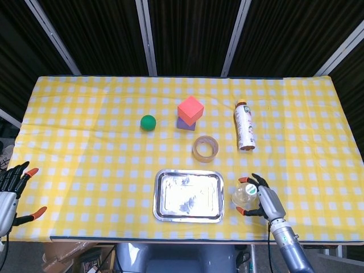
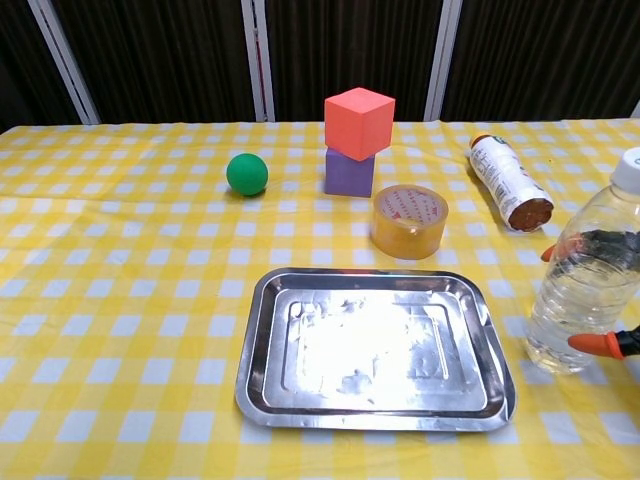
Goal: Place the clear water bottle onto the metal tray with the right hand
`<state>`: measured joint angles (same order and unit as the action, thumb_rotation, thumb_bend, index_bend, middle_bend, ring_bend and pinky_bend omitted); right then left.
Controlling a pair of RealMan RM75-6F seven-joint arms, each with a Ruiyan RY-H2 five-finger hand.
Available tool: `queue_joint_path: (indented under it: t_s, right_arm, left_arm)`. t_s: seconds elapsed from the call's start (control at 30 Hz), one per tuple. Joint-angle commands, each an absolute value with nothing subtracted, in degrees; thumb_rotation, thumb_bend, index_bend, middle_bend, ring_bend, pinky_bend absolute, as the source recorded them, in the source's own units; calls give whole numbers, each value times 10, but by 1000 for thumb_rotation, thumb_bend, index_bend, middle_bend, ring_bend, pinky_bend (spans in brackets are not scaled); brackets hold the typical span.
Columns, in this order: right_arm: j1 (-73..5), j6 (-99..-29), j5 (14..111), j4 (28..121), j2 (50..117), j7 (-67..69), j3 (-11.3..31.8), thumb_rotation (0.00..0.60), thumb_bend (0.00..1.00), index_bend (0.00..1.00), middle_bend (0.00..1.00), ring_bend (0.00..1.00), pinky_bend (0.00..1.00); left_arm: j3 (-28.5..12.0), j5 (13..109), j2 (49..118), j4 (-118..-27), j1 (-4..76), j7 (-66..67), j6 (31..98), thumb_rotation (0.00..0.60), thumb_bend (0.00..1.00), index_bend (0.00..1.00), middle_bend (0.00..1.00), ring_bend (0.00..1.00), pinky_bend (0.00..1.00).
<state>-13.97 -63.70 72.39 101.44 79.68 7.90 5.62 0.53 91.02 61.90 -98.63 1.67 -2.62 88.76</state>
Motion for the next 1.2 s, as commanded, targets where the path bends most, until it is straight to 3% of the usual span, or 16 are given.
queue_joint_path:
  t_s: [0.03,0.23,0.33,0.8,1.2]
  right_arm:
    - [-133,-652,723,1010,809,105,64,600,256,441,441,160,0]
    - [-126,-665,718,997,815,127,67,600,356,659,558,238,0]
    - [-126,-660,712,999,812,123,65,600,390,715,578,253,0]
    - [-148,-670,689,1109,769,42,91,600,409,721,583,253,0]
    - [-154,-673,669,1149,762,14,88,600,415,721,583,254,0]
  left_arm:
    - [5,910,619,-986,17,-27,888,600,156,126,0,0,0]
    - [5,909,619,-987,17,-27,886,600,156,126,0,0,0]
    - [5,909,619,-987,17,-26,886,600,155,126,0,0,0]
    - [4,908,618,-987,17,-30,886,600,156,126,0,0,0]
    - [3,911,613,-988,15,-42,894,600,156,126,0,0,0]
